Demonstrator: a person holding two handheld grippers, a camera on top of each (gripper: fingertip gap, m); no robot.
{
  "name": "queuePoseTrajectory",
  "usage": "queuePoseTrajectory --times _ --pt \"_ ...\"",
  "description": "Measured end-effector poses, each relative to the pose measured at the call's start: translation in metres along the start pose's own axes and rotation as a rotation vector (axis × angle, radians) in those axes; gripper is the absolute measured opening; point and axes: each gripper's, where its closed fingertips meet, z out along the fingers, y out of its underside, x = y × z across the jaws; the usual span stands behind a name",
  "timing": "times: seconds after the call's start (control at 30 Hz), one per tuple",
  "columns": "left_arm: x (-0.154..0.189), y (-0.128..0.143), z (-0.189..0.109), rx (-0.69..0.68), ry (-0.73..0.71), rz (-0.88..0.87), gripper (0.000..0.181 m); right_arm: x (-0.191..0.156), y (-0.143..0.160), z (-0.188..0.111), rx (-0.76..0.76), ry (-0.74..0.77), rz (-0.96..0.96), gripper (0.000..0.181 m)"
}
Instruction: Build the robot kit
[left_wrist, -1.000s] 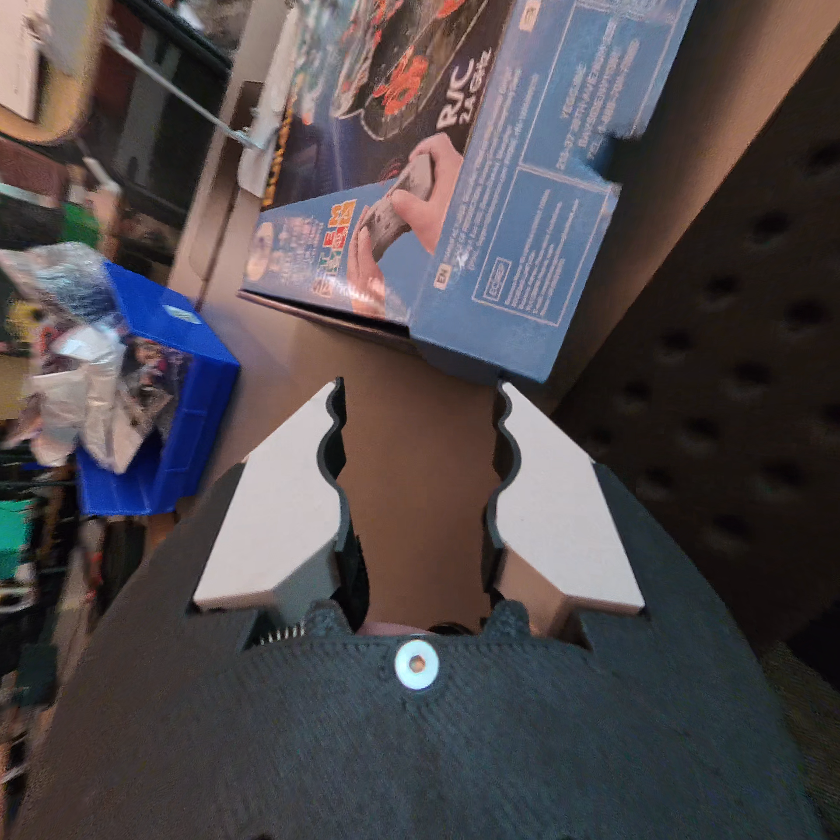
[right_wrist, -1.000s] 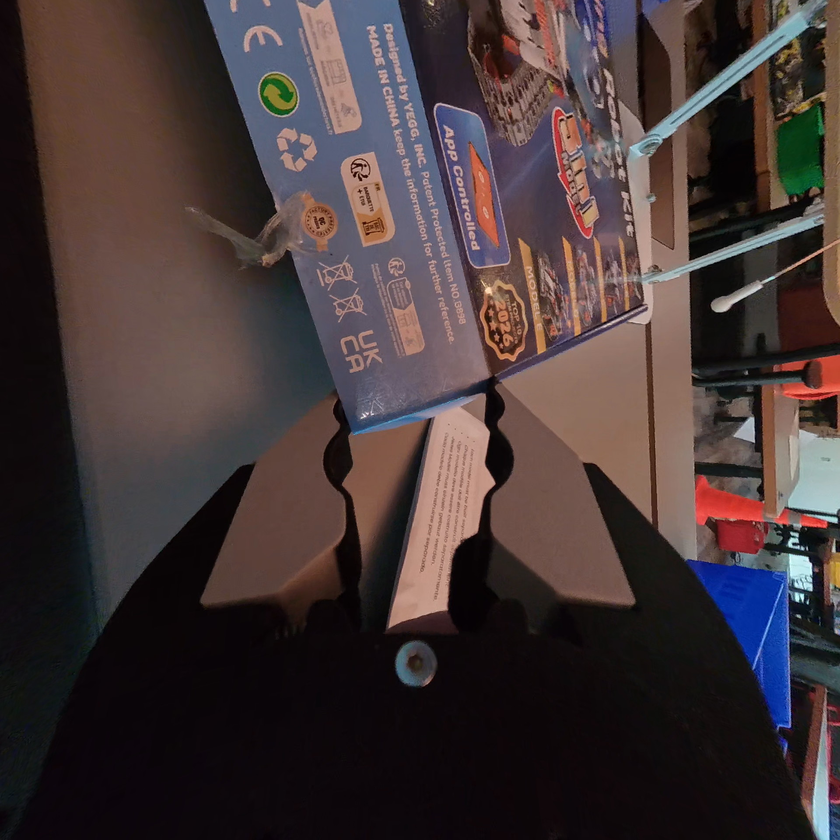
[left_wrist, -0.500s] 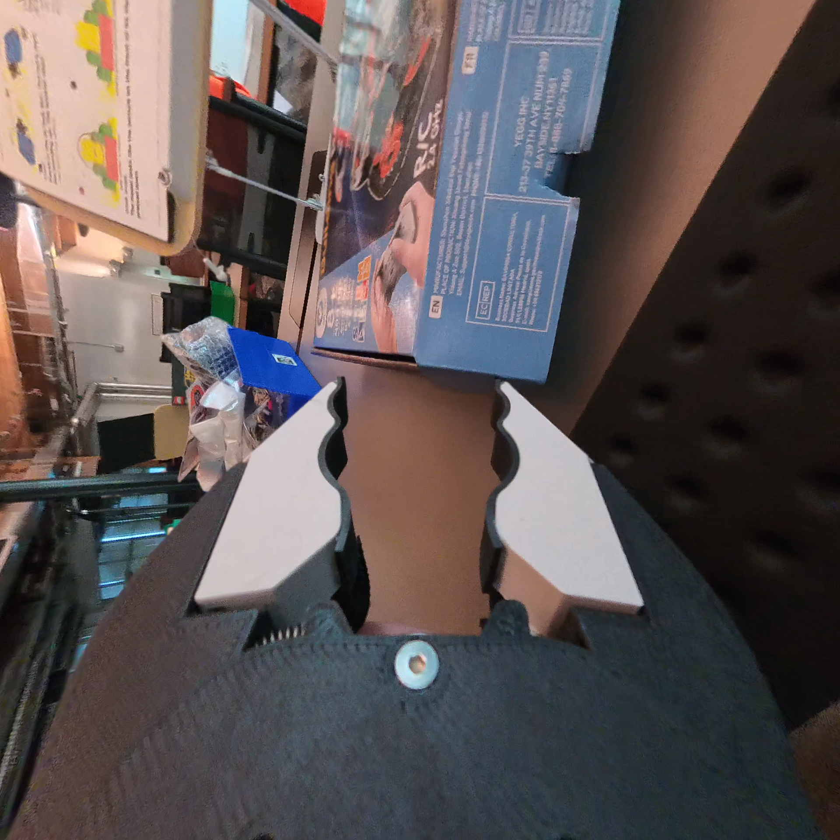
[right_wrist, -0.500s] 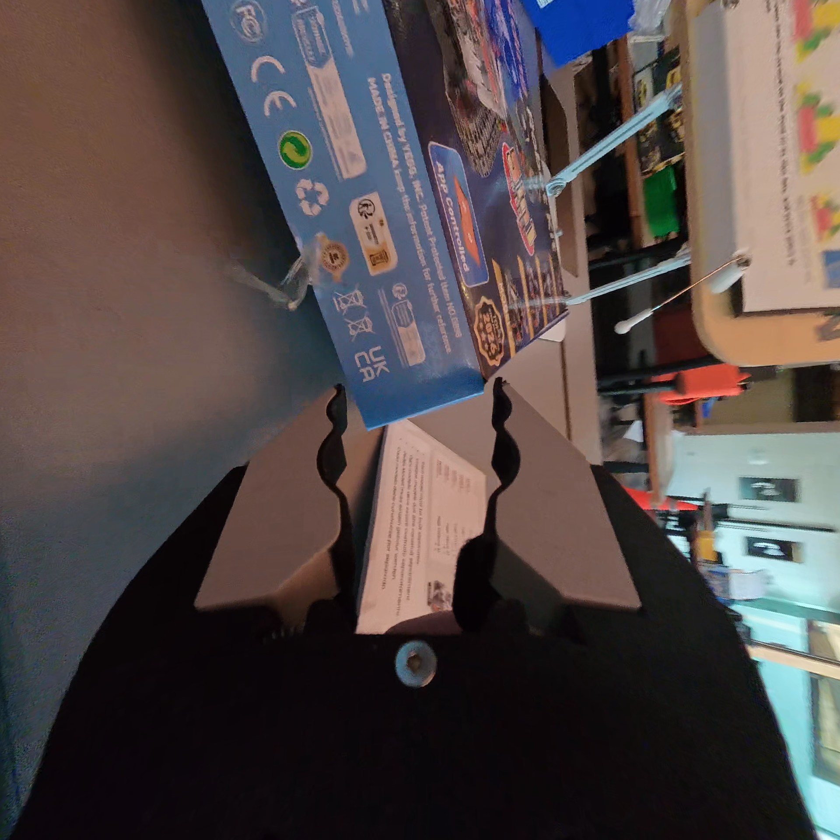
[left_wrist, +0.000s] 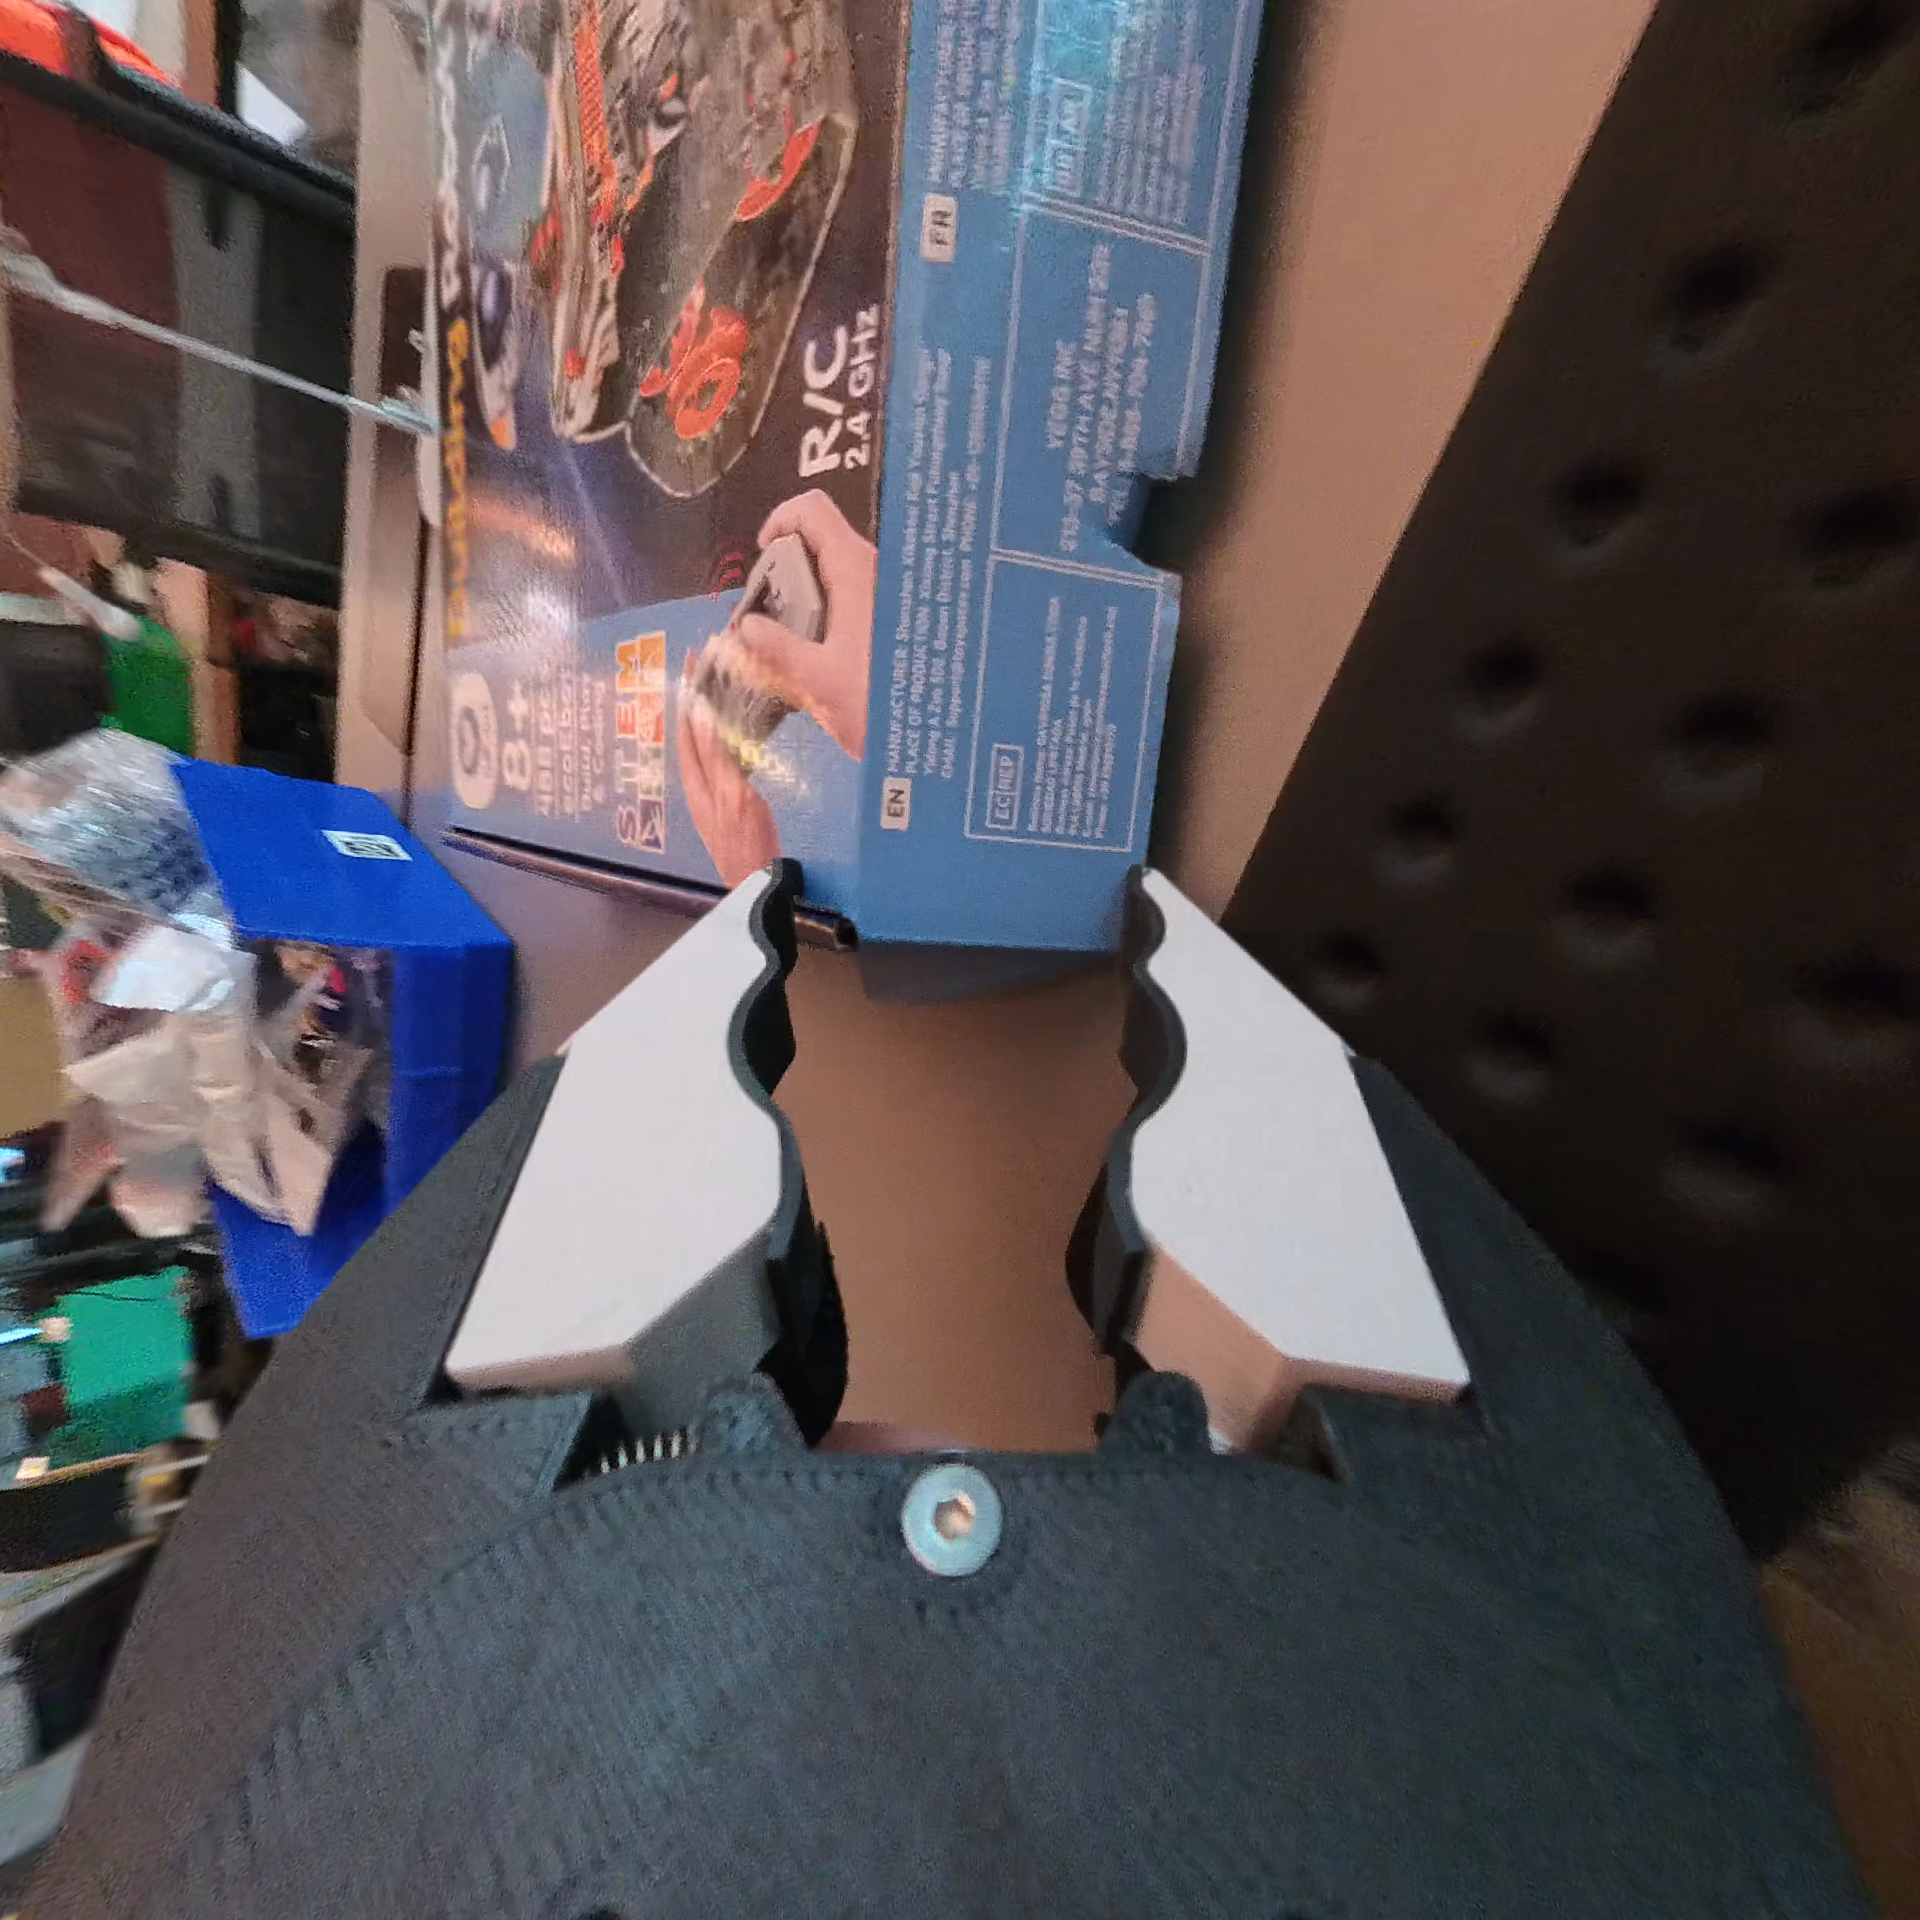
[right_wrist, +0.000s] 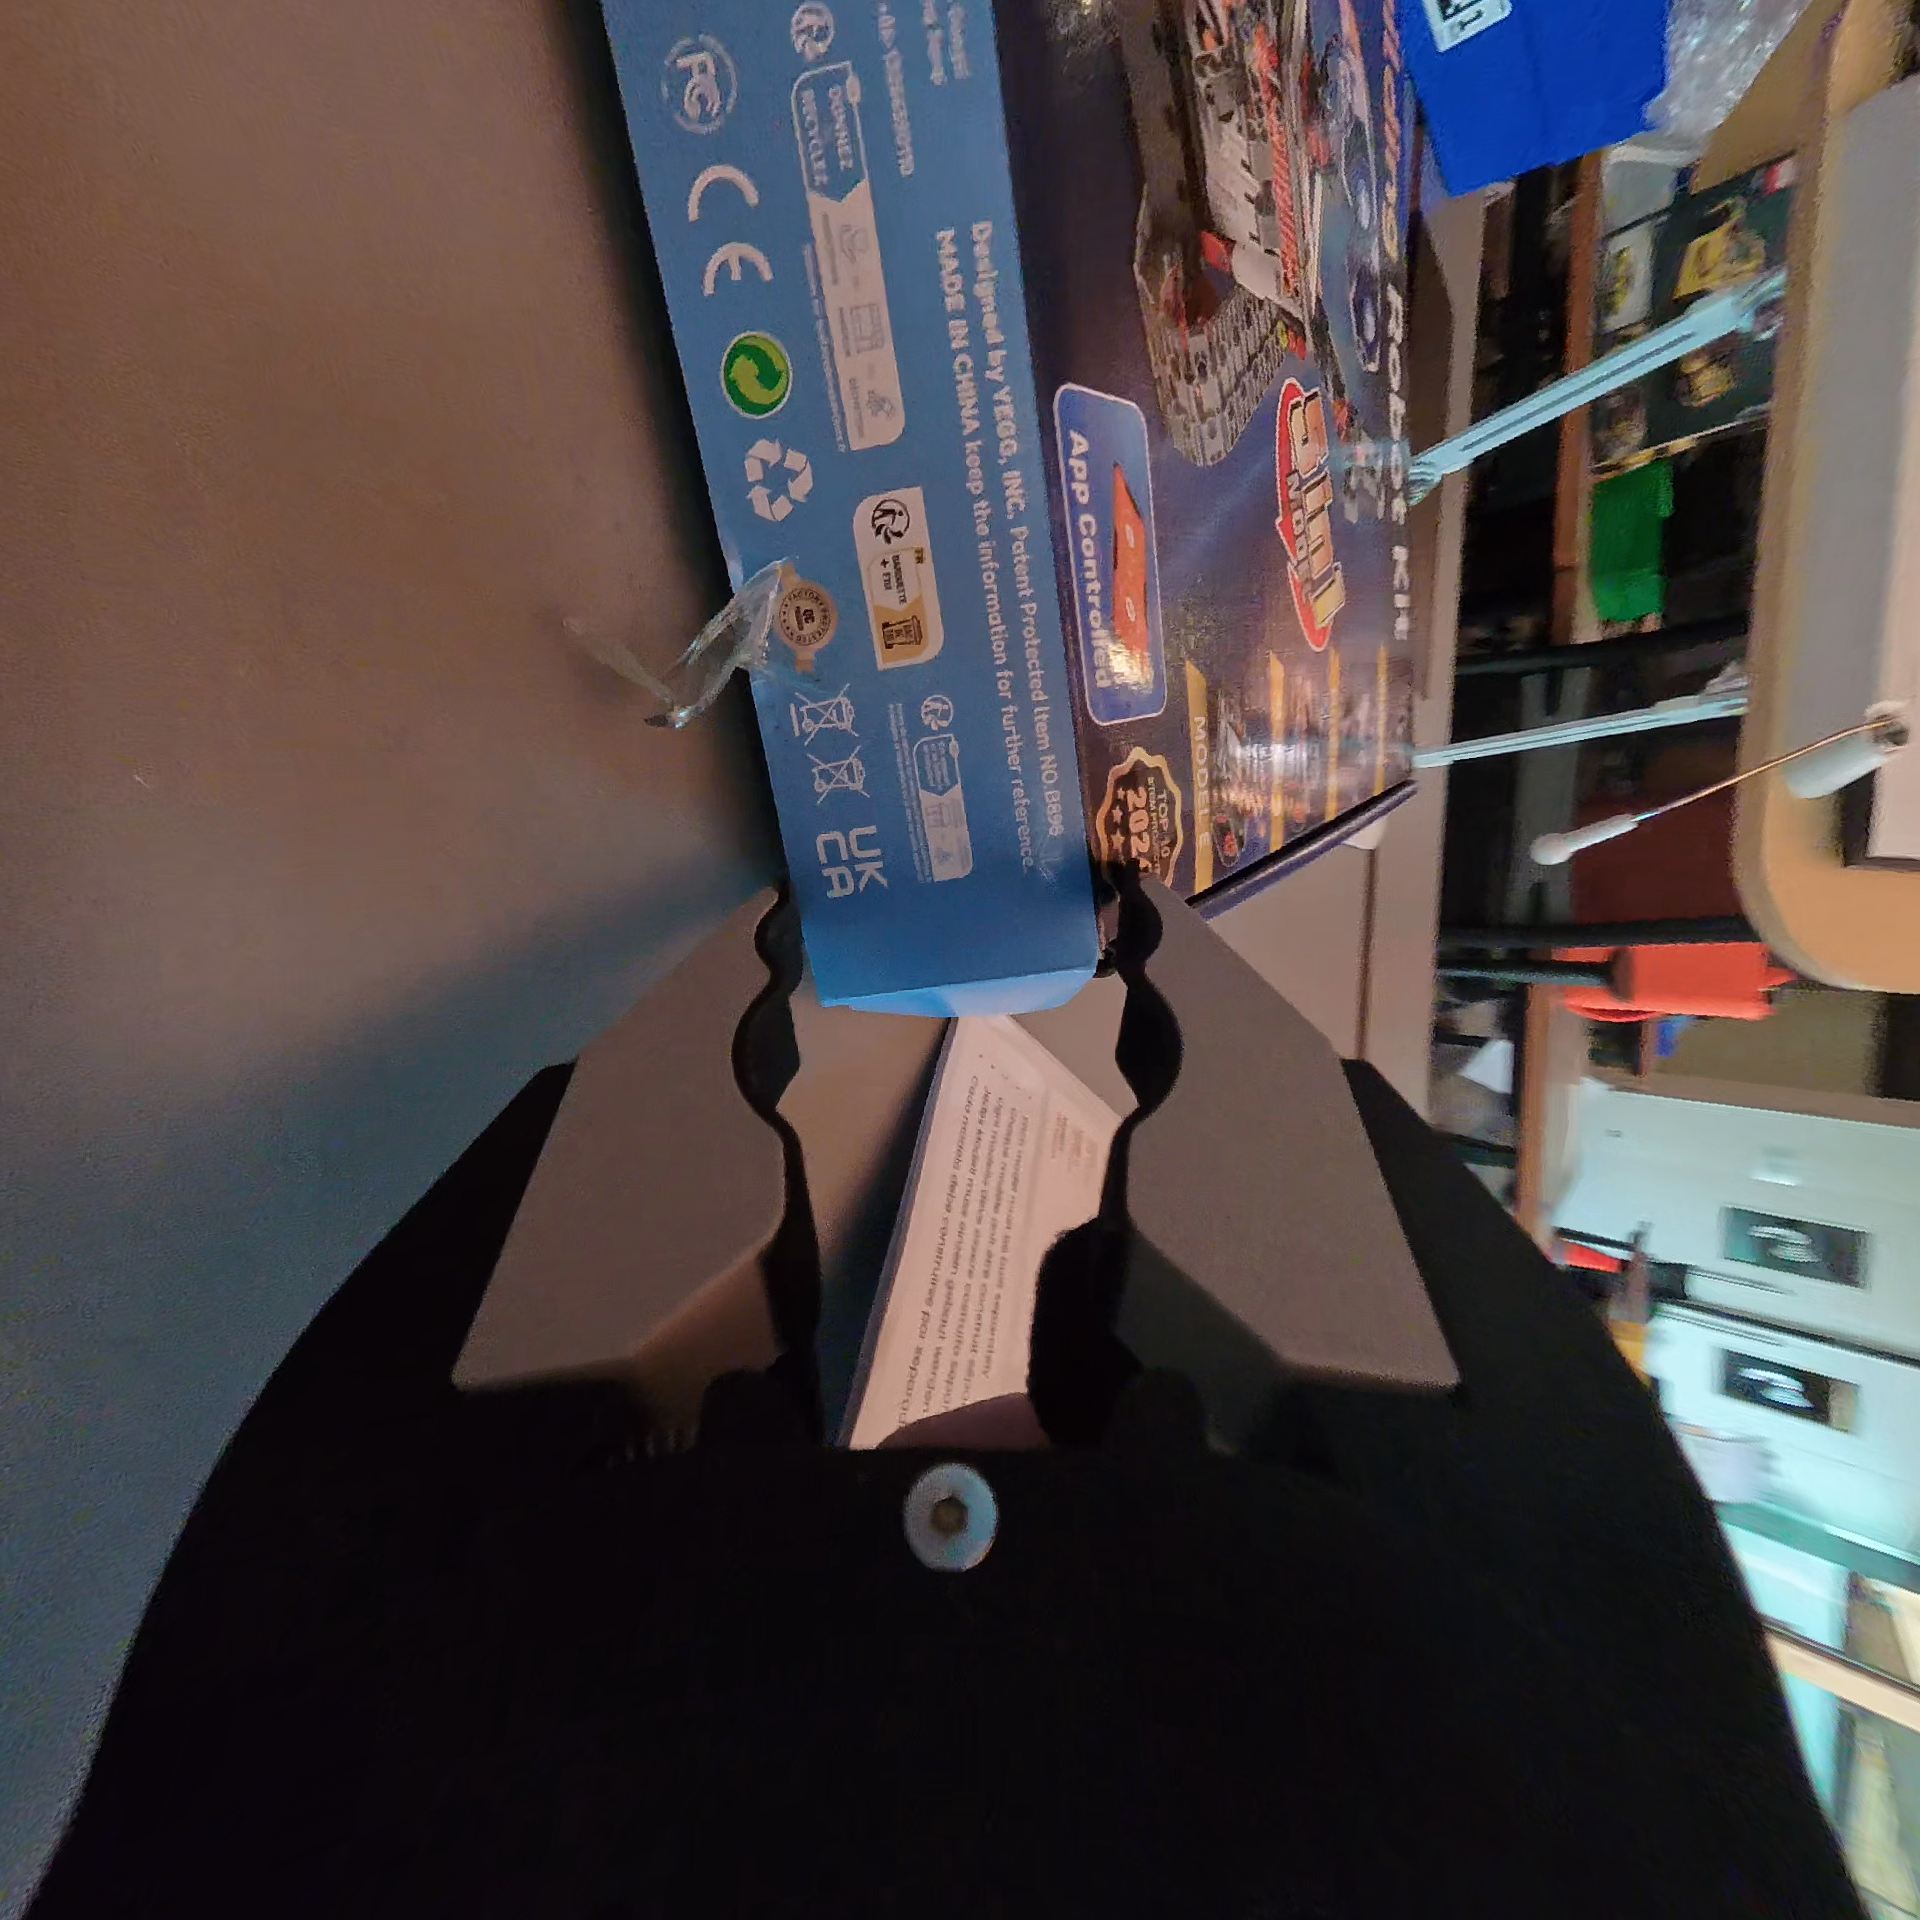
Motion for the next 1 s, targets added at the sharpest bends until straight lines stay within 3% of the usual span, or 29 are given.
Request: queuePoseTrajectory --times 0.13,0.23,0.43,0.7,1.0 --pt "-0.012 -0.009 -0.009 0.065 -0.002 -0.163 0.038 0.008 -0.004 -0.011 0.079 -0.026 0.18 0.061" --pt "-0.016 0.005 -0.015 0.043 0.003 -0.414 0.055 0.022 0.0 -0.022 0.142 -0.044 0.446 0.061" --pt "0.014 0.012 0.004 0.04 0.191 -0.802 0.057 0.006 0.018 -0.004 0.113 -0.24 0.734 0.055" --pt "0.025 0.004 0.009 0.018 0.297 -0.884 0.047 -0.006 0.015 0.0 0.091 -0.346 0.835 0.038" --pt "0.029 0.001 -0.002 0.017 0.471 -1.022 0.043 -0.009 0.012 -0.009 0.059 -0.501 0.892 0.035"
